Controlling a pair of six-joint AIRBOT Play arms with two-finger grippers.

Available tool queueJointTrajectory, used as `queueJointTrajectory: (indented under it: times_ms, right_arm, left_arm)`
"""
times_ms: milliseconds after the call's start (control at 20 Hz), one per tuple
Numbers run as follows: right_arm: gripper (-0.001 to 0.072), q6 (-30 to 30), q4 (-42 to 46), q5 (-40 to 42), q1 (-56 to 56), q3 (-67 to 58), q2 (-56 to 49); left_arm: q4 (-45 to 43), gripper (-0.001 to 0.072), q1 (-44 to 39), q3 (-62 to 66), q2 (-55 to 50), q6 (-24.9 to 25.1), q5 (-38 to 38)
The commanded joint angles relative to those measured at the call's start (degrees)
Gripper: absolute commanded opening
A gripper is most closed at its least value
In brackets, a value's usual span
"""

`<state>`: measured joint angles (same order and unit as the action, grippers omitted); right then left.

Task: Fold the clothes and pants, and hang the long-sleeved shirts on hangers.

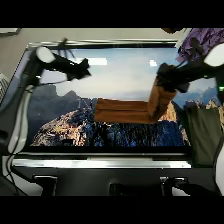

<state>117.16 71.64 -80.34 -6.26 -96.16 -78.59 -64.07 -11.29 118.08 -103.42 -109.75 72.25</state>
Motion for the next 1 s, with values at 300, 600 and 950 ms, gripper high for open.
queueJointTrajectory:
  times_ms: [300,600,950]
  right_arm:
    - [0.0026,14.7,0.8,16.8,-21.9,-0.1,-12.6]
    - [0.0026,15.5,-1.6,21.5,-24.3,-0.1,-18.4]
    - [0.0387,8.3,-13.4,28.9,-24.3,-0.2,-20.6]
  left_arm:
    - [-4.8,0.0015,16.9,0.0,9.1,2.5,9.4]
    - [-4.8,0.0015,17.2,-2.8,9.1,2.8,9.4]
    - [-4.8,0.0015,17.2,-3.3,9.1,3.3,9.4]
